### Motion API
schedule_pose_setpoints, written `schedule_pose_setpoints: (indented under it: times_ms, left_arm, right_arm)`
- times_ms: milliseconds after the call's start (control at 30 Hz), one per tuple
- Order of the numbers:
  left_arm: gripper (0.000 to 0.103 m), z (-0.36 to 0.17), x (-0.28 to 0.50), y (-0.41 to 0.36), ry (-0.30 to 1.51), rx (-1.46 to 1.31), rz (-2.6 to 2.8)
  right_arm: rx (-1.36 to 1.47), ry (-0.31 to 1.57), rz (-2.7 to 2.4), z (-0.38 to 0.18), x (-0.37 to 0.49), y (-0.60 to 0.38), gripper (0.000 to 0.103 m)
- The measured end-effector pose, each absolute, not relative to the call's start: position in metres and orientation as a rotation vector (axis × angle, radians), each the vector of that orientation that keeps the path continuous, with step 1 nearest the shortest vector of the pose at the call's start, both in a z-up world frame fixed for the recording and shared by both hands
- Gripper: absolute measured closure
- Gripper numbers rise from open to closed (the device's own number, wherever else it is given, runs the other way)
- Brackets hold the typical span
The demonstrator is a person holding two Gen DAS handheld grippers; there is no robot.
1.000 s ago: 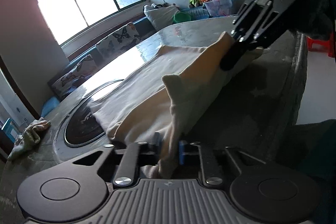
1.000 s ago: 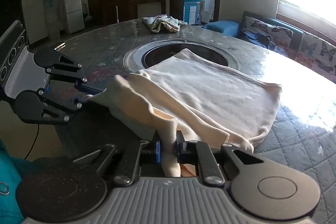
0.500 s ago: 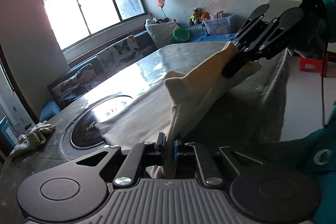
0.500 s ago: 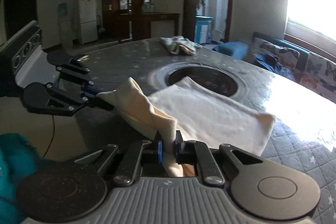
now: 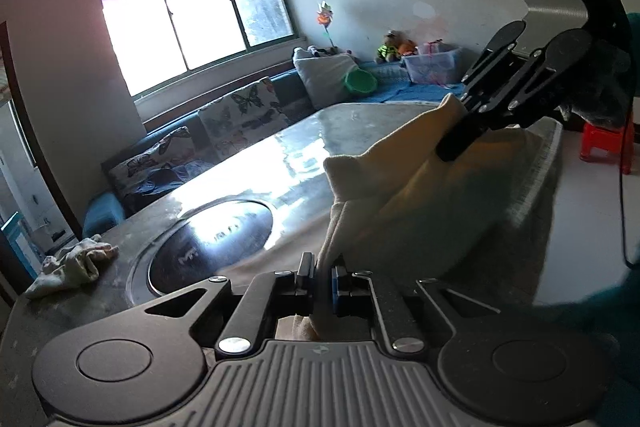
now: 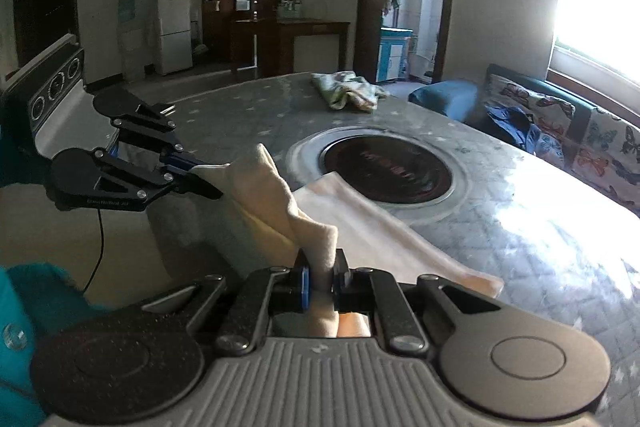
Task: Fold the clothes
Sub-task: 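Lift the hem end with both grippers and fold it toward the collar, then open both grippers and withdraw them from the folded sweatshirt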
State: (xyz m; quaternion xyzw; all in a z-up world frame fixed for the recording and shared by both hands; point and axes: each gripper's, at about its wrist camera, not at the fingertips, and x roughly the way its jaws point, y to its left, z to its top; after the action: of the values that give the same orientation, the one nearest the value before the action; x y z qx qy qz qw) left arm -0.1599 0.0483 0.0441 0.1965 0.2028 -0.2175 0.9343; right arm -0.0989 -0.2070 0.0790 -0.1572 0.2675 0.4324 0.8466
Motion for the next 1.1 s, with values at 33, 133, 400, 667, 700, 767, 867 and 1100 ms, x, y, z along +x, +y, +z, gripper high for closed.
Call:
schedule_pose_setpoints:
  times_ms: [33, 133, 400, 667, 700, 767, 867, 1100]
  left_arm:
    - [0.094, 0.043, -0.149, 0.049, 0.415, 0.403, -0.439]
    - [0.094, 0.039, -0.115, 0.051, 0.425, 0.395, -0.426]
    - [0.091, 0.001, -0.020, 0.054, 0.542, 0.368, -0.355]
    - [0.078, -0.021, 0.009, 0.065, 0.598, 0.288, -0.265]
    - [0.077, -0.021, 0.011, 0.068, 0.602, 0.276, -0.256]
    - [0.075, -0.019, 0.015, 0.070, 0.604, 0.268, -0.227]
    - [0.071, -0.017, 0.019, 0.073, 0.607, 0.250, -0.178]
    - [0.066, -0.004, 0.021, 0.084, 0.600, 0.168, -0.085]
  right_arm:
    - [-0.331, 0.566, 0.905, 0.080, -0.089, -0.205, 0.094]
    - [-0.344, 0.573, 0.890, 0.081, -0.056, -0.198, 0.094]
    - [-0.353, 0.671, 0.805, 0.039, 0.038, -0.168, 0.093]
    - [-0.230, 0.741, 0.685, -0.017, 0.071, -0.167, 0.073]
    - [-0.208, 0.737, 0.670, -0.018, 0.072, -0.171, 0.073]
    - [-0.177, 0.729, 0.641, -0.017, 0.071, -0.177, 0.072]
    - [-0.156, 0.701, 0.608, -0.009, 0.064, -0.184, 0.072]
    - [-0.111, 0.717, 0.656, -0.001, 0.040, -0.195, 0.072]
